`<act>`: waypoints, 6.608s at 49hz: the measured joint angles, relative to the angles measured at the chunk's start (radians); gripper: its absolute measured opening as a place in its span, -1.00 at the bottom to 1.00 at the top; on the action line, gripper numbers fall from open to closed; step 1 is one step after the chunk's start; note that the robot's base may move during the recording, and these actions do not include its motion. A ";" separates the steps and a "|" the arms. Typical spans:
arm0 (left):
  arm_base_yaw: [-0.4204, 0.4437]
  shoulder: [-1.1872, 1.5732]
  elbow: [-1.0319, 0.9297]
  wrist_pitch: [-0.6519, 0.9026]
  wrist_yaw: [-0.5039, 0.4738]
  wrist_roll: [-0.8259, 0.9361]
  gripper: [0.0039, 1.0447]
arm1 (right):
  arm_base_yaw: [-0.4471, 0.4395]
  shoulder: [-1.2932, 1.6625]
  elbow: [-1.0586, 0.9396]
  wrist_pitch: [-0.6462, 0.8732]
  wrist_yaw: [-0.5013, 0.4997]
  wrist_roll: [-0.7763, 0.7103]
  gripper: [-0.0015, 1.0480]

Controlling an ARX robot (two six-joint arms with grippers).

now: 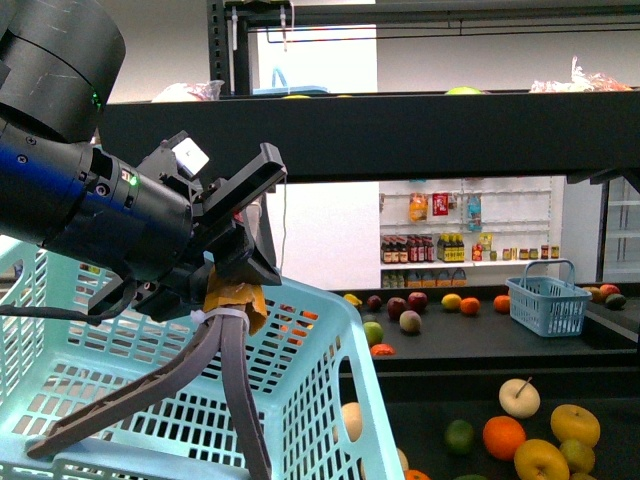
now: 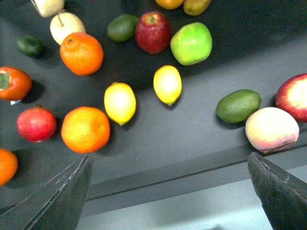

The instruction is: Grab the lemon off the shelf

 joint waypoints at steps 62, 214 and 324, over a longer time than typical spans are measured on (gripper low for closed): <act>0.000 0.000 0.000 0.000 -0.004 0.003 -0.66 | 0.075 1.176 0.991 0.050 0.134 -0.108 0.85; 0.005 0.002 -0.002 0.000 -0.012 -0.004 -0.67 | 0.563 0.280 0.743 -0.052 -0.160 0.099 0.85; 0.000 0.002 -0.002 0.000 -0.004 -0.003 -0.67 | 0.233 1.212 1.014 0.019 0.087 0.018 0.85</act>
